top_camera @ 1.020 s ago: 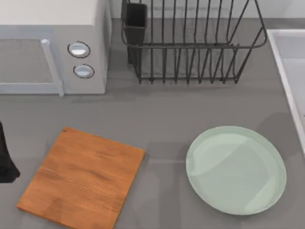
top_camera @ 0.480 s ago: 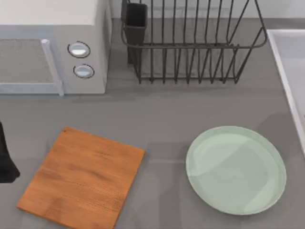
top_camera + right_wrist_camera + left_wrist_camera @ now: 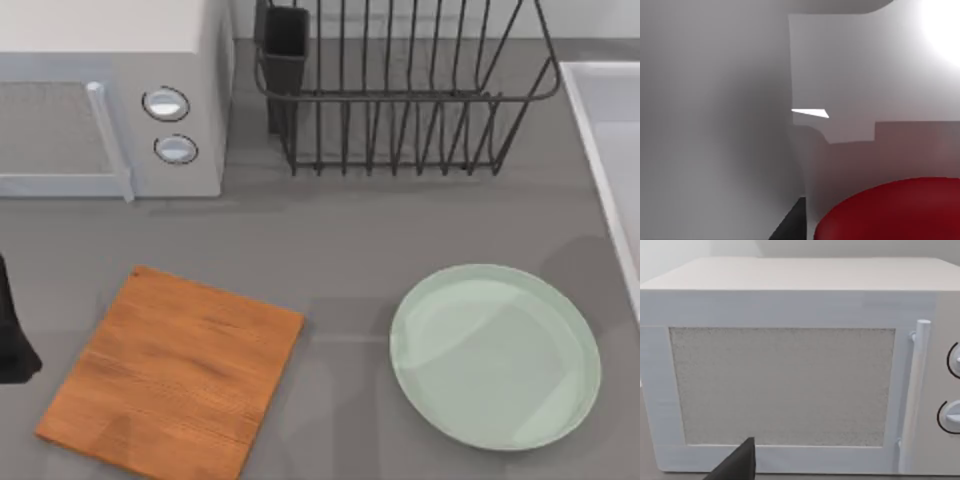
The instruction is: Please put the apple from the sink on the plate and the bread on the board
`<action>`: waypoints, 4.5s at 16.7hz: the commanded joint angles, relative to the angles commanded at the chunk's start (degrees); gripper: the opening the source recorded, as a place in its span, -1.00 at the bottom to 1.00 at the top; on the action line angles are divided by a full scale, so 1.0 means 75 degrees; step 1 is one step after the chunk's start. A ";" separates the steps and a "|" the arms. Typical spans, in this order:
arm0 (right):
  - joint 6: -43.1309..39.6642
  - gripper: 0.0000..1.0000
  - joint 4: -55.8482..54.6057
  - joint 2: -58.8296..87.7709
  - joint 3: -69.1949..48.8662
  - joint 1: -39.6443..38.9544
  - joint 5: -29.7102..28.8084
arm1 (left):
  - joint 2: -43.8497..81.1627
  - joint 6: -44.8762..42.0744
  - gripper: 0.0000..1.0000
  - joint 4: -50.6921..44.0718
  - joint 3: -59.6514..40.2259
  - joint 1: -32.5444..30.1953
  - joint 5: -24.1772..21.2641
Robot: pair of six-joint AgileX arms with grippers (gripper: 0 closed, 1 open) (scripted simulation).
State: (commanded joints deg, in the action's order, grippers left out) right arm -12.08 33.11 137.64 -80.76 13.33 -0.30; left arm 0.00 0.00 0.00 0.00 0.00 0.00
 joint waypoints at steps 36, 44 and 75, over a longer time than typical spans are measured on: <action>0.2360 -1.00 0.3499 -0.3286 -0.1054 -0.2365 0.0062 | 0.0000 0.0000 1.00 0.0000 0.0000 0.0000 0.0000; 0.4855 -1.00 0.4478 -0.4278 -0.0489 -0.4898 0.0041 | 0.0000 0.0000 1.00 0.0000 0.0000 0.0000 0.0000; 0.5880 1.00 0.4885 -0.4661 -0.0224 -0.5943 0.0037 | 0.0000 0.0000 1.00 0.0000 0.0000 0.0000 0.0000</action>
State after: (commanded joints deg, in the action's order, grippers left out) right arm 32.02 69.75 102.69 -82.44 -31.24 -0.02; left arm 0.00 0.00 0.00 0.00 0.00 0.00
